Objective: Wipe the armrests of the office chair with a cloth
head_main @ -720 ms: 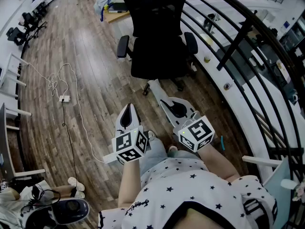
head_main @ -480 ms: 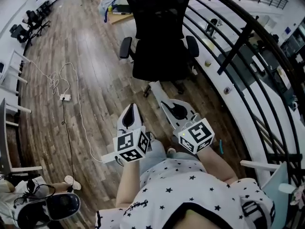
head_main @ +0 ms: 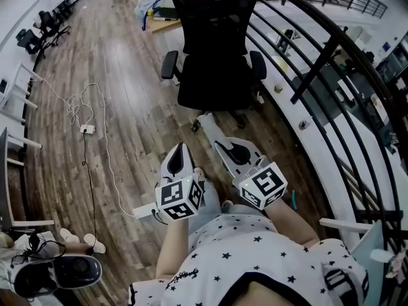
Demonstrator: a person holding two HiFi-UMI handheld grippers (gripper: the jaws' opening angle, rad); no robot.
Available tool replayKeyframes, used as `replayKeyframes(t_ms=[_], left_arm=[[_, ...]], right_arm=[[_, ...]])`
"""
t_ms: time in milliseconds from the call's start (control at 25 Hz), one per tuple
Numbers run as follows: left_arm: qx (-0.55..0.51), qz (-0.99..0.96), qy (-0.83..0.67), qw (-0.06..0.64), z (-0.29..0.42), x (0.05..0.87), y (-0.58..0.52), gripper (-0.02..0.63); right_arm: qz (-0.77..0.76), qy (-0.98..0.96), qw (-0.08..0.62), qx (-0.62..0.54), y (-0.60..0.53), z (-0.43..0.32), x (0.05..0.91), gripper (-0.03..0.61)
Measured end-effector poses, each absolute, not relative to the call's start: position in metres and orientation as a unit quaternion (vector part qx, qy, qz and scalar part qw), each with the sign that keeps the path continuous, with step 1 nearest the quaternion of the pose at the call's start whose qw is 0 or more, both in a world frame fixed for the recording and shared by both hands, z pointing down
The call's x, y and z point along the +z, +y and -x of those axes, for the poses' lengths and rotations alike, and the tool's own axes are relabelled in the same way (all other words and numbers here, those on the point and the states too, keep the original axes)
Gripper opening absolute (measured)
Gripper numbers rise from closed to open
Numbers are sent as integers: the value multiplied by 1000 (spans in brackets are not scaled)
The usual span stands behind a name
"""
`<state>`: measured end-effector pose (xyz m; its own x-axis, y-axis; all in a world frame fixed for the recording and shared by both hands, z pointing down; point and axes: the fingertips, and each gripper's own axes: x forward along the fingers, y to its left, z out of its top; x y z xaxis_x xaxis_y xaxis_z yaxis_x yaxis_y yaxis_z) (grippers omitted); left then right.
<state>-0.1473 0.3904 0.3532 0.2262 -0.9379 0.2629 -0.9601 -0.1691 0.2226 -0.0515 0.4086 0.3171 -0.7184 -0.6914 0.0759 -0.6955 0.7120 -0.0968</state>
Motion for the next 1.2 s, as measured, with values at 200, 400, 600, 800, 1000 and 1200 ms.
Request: replayKeyframes(t_ms=[200,400,600,800,1000,1200], left_arm=[[32,-767,-618,171,161,345,357,8],[25,-769,-614,178,163,351,326,8],[21,-777,-604,179,163,353,287,8],[21,-780,-598,185,169,351,244,8],[26,-781,-595,189,184,347,202,8],[31,-786,-587,190,202,346,163,8]], right_arm=[[-372,-926,13,63,378,68,309,26],[-376,-924,20,57,353,68,315,26],[-380,-923,24,51,315,73,315,26],[-384,-922,24,54,271,83,311,26],[-387,-920,25,56,225,97,305,26],[-395,-917,26,56,183,112,301,26]])
